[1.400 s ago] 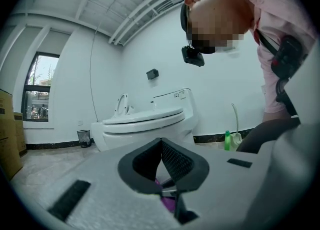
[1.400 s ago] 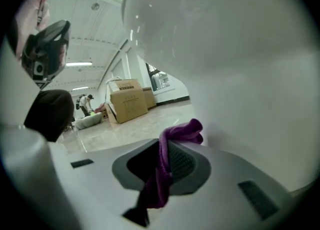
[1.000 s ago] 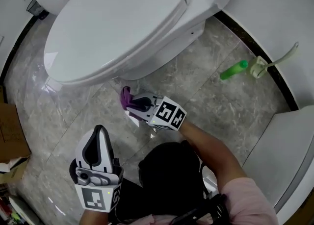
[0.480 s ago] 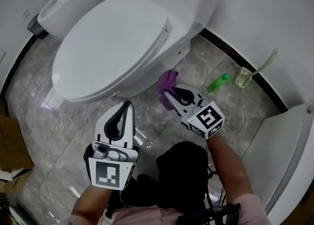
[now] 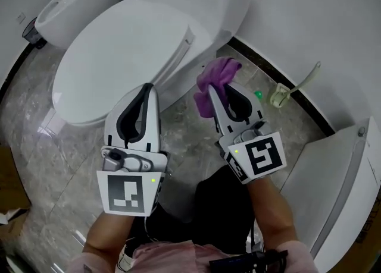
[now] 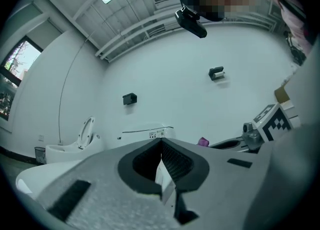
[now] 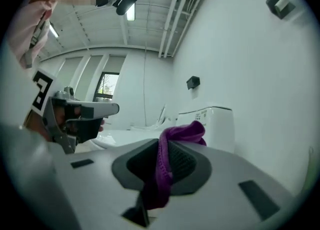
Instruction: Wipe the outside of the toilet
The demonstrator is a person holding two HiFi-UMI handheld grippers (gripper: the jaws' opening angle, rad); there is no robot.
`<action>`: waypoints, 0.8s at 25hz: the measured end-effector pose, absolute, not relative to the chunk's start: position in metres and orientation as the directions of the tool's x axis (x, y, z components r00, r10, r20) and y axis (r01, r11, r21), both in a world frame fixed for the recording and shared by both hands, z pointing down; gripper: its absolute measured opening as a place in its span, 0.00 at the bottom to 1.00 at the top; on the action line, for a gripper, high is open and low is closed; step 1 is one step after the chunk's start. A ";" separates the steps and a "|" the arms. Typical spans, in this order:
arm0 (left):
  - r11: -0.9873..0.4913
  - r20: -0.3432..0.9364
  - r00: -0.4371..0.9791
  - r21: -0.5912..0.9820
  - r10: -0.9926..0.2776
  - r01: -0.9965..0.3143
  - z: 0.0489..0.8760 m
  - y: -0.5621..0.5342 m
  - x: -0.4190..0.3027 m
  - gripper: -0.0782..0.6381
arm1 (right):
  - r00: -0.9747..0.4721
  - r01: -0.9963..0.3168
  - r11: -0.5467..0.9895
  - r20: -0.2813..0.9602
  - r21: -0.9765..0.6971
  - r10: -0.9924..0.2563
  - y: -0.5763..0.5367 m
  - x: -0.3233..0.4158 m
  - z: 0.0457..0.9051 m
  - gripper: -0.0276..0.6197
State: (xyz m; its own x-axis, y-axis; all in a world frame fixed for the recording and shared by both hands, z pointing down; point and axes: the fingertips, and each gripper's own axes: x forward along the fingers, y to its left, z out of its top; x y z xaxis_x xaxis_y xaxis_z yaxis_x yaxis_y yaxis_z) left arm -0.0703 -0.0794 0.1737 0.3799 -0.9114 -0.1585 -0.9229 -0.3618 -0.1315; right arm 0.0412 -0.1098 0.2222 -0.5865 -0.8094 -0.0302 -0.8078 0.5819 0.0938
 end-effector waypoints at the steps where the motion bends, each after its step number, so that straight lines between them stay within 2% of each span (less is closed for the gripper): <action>1: -0.362 -0.163 0.380 -0.130 -0.911 -0.923 0.174 -0.080 -0.069 0.12 | -0.578 -0.814 0.574 -0.029 0.084 -0.815 -0.109 0.042 0.223 0.14; 9: -0.355 -0.149 0.368 -0.107 -0.918 -0.929 0.188 -0.086 -0.069 0.12 | -0.546 -0.830 0.538 -0.015 0.145 -0.838 -0.106 0.045 0.236 0.13; 20: -0.350 -0.195 0.363 -0.098 -0.911 -0.932 0.183 -0.091 -0.068 0.12 | -0.559 -0.818 0.548 -0.017 0.175 -0.829 -0.105 0.039 0.238 0.13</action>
